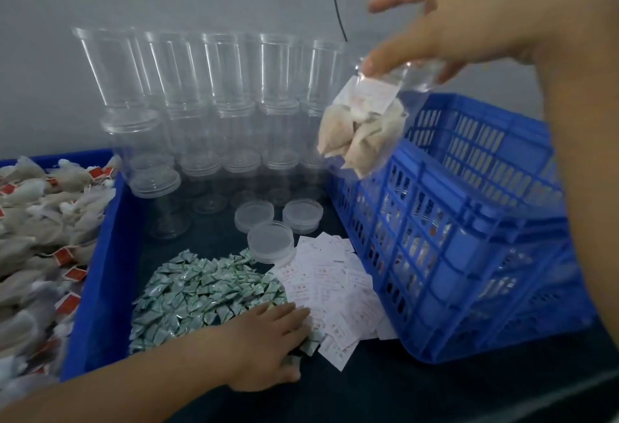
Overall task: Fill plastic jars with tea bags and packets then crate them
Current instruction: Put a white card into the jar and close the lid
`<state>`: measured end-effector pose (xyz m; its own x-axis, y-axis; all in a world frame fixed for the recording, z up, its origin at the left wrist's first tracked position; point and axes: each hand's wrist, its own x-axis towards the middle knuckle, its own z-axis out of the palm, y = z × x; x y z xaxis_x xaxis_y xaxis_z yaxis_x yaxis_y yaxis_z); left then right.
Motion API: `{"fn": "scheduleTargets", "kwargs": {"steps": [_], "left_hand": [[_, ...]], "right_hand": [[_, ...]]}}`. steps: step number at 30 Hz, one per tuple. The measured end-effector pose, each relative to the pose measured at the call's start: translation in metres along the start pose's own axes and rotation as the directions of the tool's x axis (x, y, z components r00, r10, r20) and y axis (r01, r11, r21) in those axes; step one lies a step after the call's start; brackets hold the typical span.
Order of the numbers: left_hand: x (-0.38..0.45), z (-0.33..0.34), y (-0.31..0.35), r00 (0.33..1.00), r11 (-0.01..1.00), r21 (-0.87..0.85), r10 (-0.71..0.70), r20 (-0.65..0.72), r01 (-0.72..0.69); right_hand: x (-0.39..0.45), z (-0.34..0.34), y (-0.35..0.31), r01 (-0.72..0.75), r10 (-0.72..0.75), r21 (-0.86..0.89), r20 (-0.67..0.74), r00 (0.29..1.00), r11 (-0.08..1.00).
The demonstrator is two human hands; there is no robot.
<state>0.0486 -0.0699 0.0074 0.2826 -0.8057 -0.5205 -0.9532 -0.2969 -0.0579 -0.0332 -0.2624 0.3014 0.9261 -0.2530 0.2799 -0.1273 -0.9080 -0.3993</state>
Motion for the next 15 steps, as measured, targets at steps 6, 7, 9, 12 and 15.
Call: {"fn": "scheduleTargets", "kwargs": {"steps": [6, 7, 9, 12, 15], "left_hand": [[0.009, 0.007, -0.009, 0.999, 0.999, -0.031, 0.017, 0.033, -0.016], [0.011, 0.006, -0.011, 0.999, 0.999, -0.035, 0.022, 0.025, -0.022], [0.011, 0.012, -0.016, 0.999, 0.999, -0.01, 0.044, -0.013, -0.044], [0.02, 0.011, -0.021, 0.958, 0.996, 0.084, 0.053, -0.281, -0.03], [0.03, -0.006, -0.023, 0.993, 0.997, -0.05, 0.05, -0.104, -0.055]], "right_hand": [[0.038, -0.059, 0.038, -0.139, 0.132, -0.061, -0.11, 0.985, 0.988], [0.046, -0.063, 0.048, -0.18, 0.168, -0.113, -0.106, 0.98, 0.977], [0.059, -0.066, 0.069, -0.265, 0.264, -0.231, -0.037, 0.964, 0.936], [0.074, -0.06, 0.114, -0.352, 0.407, -0.353, 0.092, 0.909, 0.867], [0.082, -0.046, 0.16, -0.404, 0.506, -0.404, 0.184, 0.843, 0.82]]}}
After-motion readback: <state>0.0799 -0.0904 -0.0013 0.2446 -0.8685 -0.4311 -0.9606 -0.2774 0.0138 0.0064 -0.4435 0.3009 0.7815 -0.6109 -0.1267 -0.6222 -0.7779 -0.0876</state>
